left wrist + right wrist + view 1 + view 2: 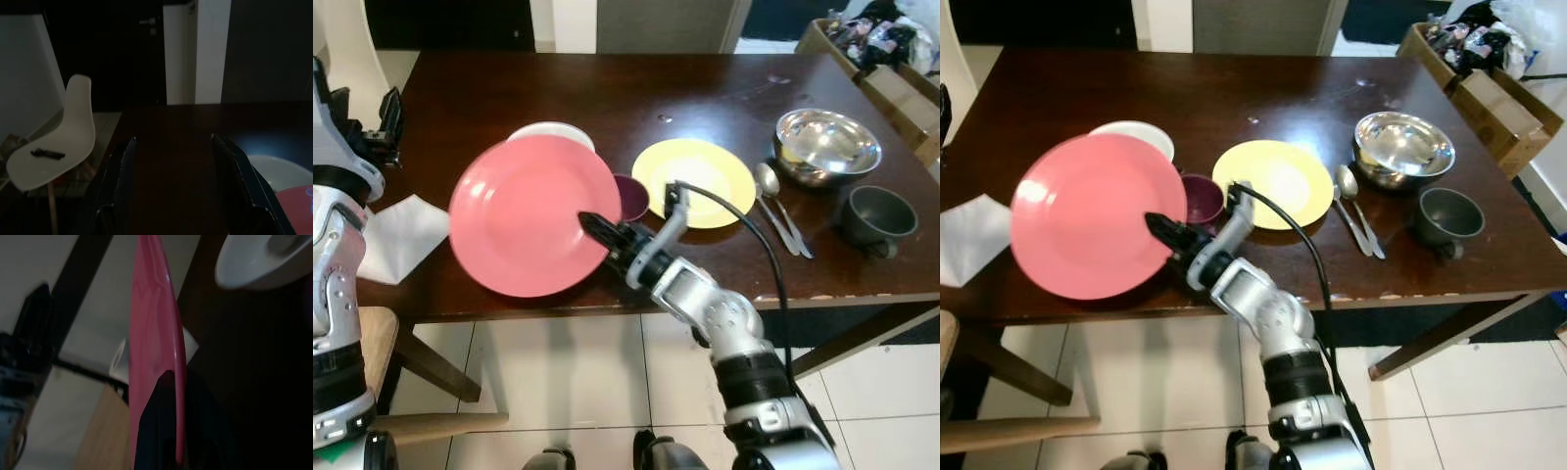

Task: Setting the table

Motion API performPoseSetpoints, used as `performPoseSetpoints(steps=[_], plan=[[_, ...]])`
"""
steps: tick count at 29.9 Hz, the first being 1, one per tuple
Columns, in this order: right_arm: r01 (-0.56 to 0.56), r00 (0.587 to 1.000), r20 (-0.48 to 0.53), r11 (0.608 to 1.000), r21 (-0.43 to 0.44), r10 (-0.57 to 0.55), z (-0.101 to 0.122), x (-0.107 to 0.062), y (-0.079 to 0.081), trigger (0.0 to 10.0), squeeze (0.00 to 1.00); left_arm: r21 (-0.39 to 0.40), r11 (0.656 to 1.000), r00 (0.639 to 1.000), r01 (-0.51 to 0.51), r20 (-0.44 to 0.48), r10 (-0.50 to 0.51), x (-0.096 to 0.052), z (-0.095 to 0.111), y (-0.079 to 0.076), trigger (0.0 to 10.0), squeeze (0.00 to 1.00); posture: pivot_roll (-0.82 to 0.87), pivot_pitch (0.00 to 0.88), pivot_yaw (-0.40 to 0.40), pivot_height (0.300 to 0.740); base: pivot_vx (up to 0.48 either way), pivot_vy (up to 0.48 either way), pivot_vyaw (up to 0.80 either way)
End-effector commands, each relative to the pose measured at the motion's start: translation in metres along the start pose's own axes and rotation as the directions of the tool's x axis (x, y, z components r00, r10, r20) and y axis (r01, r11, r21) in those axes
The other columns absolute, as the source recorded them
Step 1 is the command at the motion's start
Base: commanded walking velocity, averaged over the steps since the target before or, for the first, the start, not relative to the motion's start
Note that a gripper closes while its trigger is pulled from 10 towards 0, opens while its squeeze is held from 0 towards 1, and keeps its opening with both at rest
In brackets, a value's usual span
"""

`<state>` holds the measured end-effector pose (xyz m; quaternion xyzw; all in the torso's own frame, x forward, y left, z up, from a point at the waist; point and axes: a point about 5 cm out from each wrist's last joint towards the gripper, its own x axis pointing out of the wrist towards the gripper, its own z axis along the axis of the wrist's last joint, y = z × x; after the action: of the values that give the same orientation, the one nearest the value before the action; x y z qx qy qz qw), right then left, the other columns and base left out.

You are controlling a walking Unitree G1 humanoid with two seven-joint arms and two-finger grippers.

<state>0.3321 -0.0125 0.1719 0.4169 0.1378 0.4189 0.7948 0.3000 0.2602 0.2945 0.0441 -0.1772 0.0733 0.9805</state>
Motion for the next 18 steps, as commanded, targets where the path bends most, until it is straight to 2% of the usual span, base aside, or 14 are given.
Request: performPoseSetpoints(steps=[1,8,11,18], plan=[[-0.13,0.99,-0.039,0.99,0.061,0.133,-0.025,0.036,0.036,10.0,0.0,0.003,1.0,1.0,0.017,-0.016,-0.017,-0.006,-0.001,-0.006,10.0,0.0,0.14,0.165,0.004,0.74,0.0,0.0,0.0],[-0.117,0.989,-0.093,0.993,0.004,0.117,-0.029,0.055,0.038,10.0,0.0,0.015,0.999,0.999,0.031,-0.036,-0.03,-0.016,0.001,-0.009,10.0,0.0,0.19,0.188,-0.005,0.74,0.0,0.0,0.0],[-0.118,0.988,-0.098,0.993,-0.008,0.117,-0.03,0.057,0.037,10.0,0.0,0.018,0.999,0.999,0.029,-0.039,-0.029,-0.017,0.003,-0.009,10.0,0.0,0.2,0.191,-0.008,0.74,0.0,0.0,0.0],[-0.109,0.988,-0.118,0.989,-0.101,0.097,-0.023,0.07,0.039,10.0,0.0,0.04,0.999,0.997,0.028,-0.067,-0.026,-0.029,0.005,-0.008,10.0,0.0,0.23,0.212,-0.011,0.74,0.0,0.0,0.0]])
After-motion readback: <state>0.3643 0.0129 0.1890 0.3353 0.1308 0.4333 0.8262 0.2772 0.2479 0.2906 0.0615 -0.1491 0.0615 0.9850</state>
